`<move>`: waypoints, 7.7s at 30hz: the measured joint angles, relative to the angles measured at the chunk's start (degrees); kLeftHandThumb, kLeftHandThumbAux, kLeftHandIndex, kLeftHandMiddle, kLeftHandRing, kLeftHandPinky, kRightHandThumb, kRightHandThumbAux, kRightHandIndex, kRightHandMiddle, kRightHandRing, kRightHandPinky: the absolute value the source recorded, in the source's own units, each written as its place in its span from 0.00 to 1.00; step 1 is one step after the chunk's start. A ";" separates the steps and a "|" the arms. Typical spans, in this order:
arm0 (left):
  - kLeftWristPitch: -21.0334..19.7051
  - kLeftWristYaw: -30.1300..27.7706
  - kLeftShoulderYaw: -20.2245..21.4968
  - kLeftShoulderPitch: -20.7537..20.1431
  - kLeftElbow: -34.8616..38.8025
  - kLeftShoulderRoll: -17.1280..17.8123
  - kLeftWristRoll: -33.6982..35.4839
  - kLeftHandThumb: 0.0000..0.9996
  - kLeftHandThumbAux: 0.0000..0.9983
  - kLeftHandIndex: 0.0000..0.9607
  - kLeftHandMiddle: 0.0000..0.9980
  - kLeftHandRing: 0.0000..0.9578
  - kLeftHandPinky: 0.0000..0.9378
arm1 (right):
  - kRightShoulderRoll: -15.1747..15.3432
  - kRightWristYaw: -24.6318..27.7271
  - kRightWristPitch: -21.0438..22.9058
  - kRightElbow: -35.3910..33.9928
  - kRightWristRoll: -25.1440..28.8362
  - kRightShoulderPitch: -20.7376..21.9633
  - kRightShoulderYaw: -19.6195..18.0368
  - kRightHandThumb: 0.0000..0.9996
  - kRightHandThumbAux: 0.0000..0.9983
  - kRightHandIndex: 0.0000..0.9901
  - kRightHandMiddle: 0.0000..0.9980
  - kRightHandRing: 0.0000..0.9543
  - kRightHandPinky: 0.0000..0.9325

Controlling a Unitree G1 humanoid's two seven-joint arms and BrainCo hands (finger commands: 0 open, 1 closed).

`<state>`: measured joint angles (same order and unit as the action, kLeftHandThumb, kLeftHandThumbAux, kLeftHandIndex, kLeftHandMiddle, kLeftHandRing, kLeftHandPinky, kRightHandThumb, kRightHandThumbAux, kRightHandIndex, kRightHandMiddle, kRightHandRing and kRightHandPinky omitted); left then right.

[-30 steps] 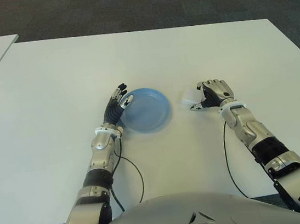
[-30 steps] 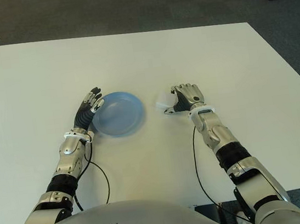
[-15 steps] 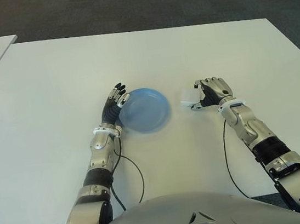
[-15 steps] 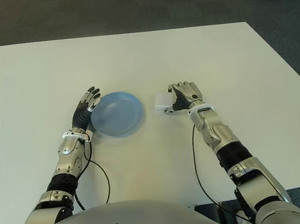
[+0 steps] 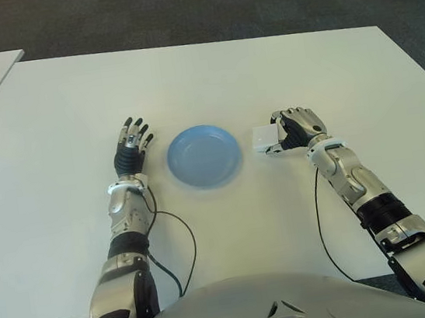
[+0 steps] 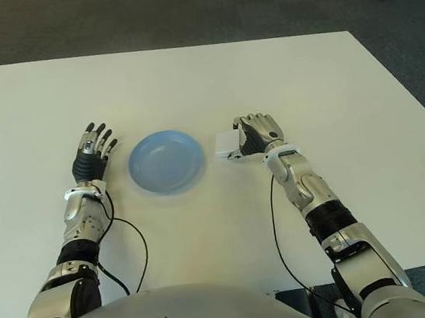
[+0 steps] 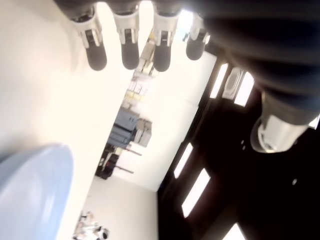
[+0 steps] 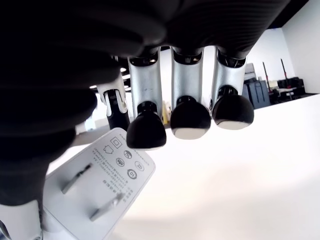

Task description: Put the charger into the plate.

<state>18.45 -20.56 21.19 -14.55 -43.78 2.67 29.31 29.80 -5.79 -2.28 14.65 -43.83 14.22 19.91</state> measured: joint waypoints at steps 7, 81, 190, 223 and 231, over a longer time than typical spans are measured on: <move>-2.08 0.04 4.44 -0.73 0.45 -1.31 4.51 0.00 0.52 0.10 0.18 0.18 0.17 | -1.52 1.53 0.06 -4.24 1.14 0.63 -1.17 0.75 0.71 0.44 0.89 0.93 0.93; 5.77 5.94 -0.13 -0.30 -0.76 -1.90 -11.42 0.00 0.52 0.05 0.10 0.09 0.08 | -16.73 5.33 2.12 -2.31 0.40 6.05 4.47 0.75 0.71 0.45 0.84 0.87 0.85; 9.86 17.95 -13.96 5.81 3.00 7.52 -32.98 0.00 0.49 0.00 0.00 0.00 0.00 | -33.82 7.47 -29.71 29.91 46.16 3.56 -23.25 0.00 0.69 0.06 0.09 0.05 0.04; 6.54 18.89 -16.97 9.00 8.83 8.27 -32.53 0.00 0.50 0.00 0.01 0.00 0.00 | -33.68 11.42 -22.67 34.48 46.08 6.01 -23.14 0.00 0.65 0.03 0.08 0.05 0.04; 6.70 18.89 -16.92 9.18 9.12 7.72 -31.86 0.00 0.50 0.00 0.02 0.00 0.00 | -33.22 10.61 -21.69 34.59 45.27 6.49 -22.58 0.00 0.65 0.03 0.07 0.04 0.03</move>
<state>25.15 -1.67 4.27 -5.36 -34.66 10.39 -2.55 -3.42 4.82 -23.97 49.23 1.44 20.72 -2.68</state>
